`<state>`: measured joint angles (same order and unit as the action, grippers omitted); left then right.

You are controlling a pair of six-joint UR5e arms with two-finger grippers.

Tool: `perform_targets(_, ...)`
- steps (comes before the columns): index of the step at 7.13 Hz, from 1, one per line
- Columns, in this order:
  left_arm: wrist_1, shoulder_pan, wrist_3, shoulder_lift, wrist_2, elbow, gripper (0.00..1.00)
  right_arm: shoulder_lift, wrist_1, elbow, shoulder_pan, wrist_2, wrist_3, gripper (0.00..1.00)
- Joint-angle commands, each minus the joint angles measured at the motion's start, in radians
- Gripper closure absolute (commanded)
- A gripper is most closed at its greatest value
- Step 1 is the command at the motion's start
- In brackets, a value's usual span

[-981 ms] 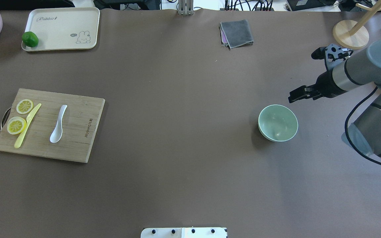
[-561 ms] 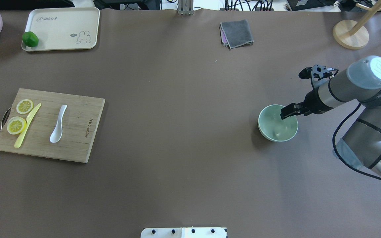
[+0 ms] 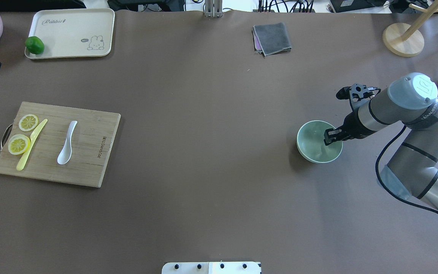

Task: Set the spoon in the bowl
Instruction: 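Reach the right gripper to the pale green bowl rim and grip it, then drag the bowl toward the board with right gripper while left reaches spoon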

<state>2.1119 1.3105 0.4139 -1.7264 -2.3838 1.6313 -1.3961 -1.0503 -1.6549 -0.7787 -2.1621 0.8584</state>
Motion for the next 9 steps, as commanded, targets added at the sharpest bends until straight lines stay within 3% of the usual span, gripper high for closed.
perform_targets(1, 0.002, 0.0, 0.002, 0.001, 0.0, 0.001, 0.02, 0.005, -0.002, -0.025, -0.007, -0.01, 0.034, 1.0)
perform_targets(4, -0.003, -0.005, 0.003, -0.01, 0.0, -0.001, 0.02, 0.147, -0.014, -0.034, -0.002, -0.033, 0.273, 1.0)
perform_targets(7, -0.001, -0.219, 0.274, -0.096, 0.027, 0.013, 0.02, 0.287, -0.039, -0.025, 0.065, 0.013, 0.44, 1.0)
perform_targets(9, -0.001, -0.385, 0.371, -0.125, 0.212, 0.01, 0.03, 0.374, -0.172, -0.017, 0.128, 0.086, 0.465, 1.0)
